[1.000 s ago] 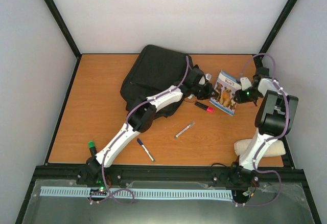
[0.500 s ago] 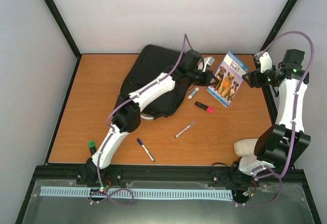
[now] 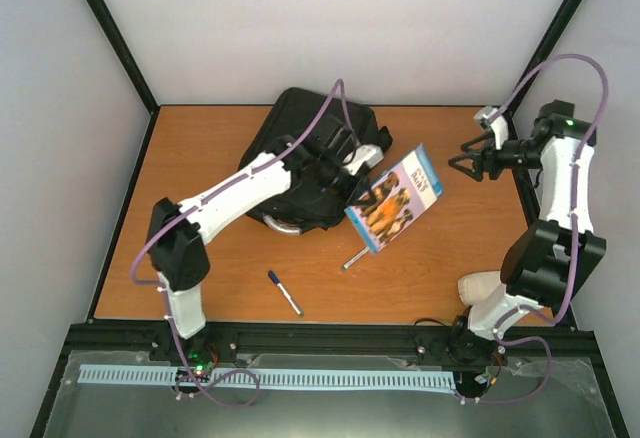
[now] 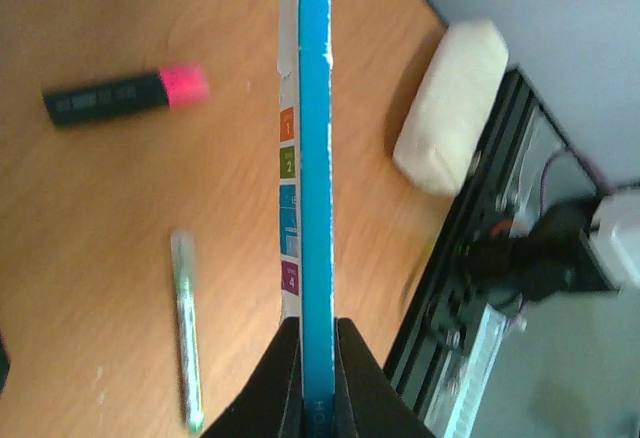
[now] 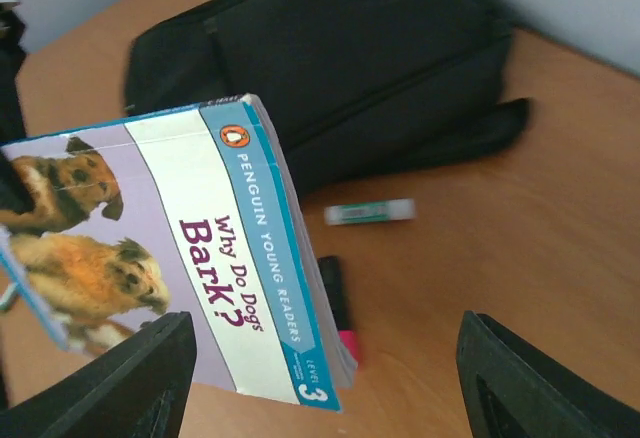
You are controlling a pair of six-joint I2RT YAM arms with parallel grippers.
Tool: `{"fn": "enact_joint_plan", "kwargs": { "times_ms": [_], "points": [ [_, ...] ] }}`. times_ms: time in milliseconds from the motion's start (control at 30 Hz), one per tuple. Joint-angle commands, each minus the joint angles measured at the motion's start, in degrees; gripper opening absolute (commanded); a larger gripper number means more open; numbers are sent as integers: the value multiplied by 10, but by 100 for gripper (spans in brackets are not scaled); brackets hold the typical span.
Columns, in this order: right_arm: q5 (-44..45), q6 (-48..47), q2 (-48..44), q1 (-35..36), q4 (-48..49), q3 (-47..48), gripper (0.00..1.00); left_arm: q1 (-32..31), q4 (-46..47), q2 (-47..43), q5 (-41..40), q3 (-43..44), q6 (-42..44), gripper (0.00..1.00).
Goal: Pack the student bag
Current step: Pick up the book from the center of the board.
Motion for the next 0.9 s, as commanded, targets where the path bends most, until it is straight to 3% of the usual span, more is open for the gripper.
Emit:
{"fn": "enact_joint_plan", "kwargs": {
  "times_ms": [0,233,400,500,633,667,767,867],
  "points": [
    [-72,-141,26,62,-133,-7,74,7,-27,-104,14,-93,94,1],
    [-118,-180,-10,192,-120,-105,75,39,3,-213,72,-229,123,1],
    [-136,-161,-2,232,-99,-128,73,46,26,-277,115,-284,138,1],
    [-143,-194,12,251,-129,-135,58,51,40,-304,118,-310,146,1],
    [-152,-194,13,261,-134,-141,28,59,37,-319,116,-327,168,1],
    [-154,-193,12,261,-134,-141,22,60,29,-318,121,-328,177,4],
    [-157,-196,5,262,-134,-136,8,60,-16,-302,128,-322,209,29],
    [-160,-190,7,263,-133,-116,3,60,-20,-290,126,-330,214,44]
  ]
}}
